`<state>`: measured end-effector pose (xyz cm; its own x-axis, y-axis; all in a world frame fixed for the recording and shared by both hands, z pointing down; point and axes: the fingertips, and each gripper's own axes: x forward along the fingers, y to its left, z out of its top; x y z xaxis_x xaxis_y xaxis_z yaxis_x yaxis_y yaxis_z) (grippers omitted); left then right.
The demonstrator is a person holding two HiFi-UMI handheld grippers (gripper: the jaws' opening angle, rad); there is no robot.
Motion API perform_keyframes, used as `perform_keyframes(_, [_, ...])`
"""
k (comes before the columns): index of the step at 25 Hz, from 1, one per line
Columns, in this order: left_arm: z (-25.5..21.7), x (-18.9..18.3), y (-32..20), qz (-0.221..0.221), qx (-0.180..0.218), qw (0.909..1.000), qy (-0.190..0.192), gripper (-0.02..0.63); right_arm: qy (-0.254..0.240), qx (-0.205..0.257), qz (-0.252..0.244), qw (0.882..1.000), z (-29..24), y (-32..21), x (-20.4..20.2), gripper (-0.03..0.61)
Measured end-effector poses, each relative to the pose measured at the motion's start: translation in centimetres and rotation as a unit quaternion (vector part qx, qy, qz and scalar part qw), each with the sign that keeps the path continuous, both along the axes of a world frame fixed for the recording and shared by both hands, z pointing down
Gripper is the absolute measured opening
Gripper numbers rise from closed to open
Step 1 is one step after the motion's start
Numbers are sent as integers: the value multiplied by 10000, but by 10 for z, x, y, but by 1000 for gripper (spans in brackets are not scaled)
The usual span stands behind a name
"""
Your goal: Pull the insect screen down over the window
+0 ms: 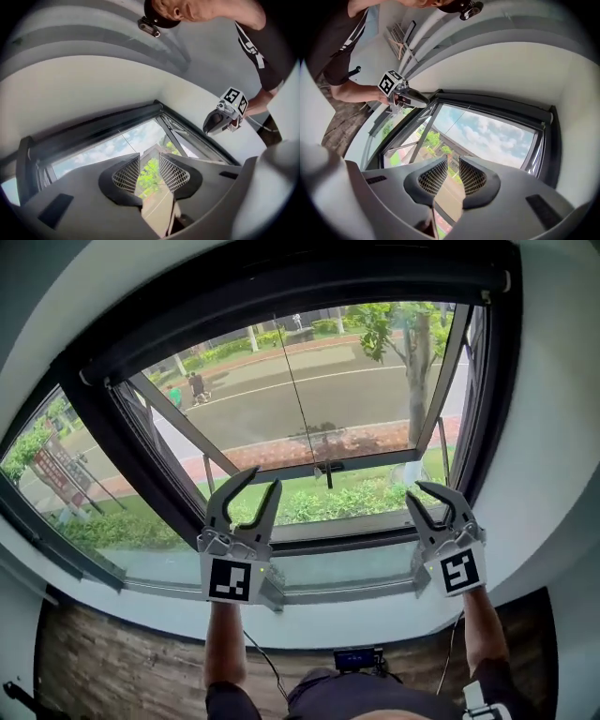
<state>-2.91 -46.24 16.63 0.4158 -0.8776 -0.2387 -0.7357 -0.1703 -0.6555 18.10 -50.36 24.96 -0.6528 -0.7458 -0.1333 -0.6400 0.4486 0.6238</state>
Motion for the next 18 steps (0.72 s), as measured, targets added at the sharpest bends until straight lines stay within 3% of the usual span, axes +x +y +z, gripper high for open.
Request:
perform_keyframes(2, [-31,-9,-16,-508,380,9973,-376,133,49,347,109,9993,-28,-18,-1,61])
perform_keyframes(5, [-80,-37,-31,-1348,945,9837,-728,132,147,1114,260,9933,-75,-27,-12,61])
perform_keyframes(9, [-137,-61,-50,-1830,1527,9612,-1391,132,654,1950,497,9774,-136,-32,-33,61])
perform_keyframes(15, [-181,-61,-92,-2138,1661,9339,-2335,132,1978,2636,1057,9382,-218,-60,-76,61])
perform_keyframes(18, [-185,-50,-112,-2078,1547,9285,-2662,132,2404,2686,1188,9252,-246,-74,-90,61])
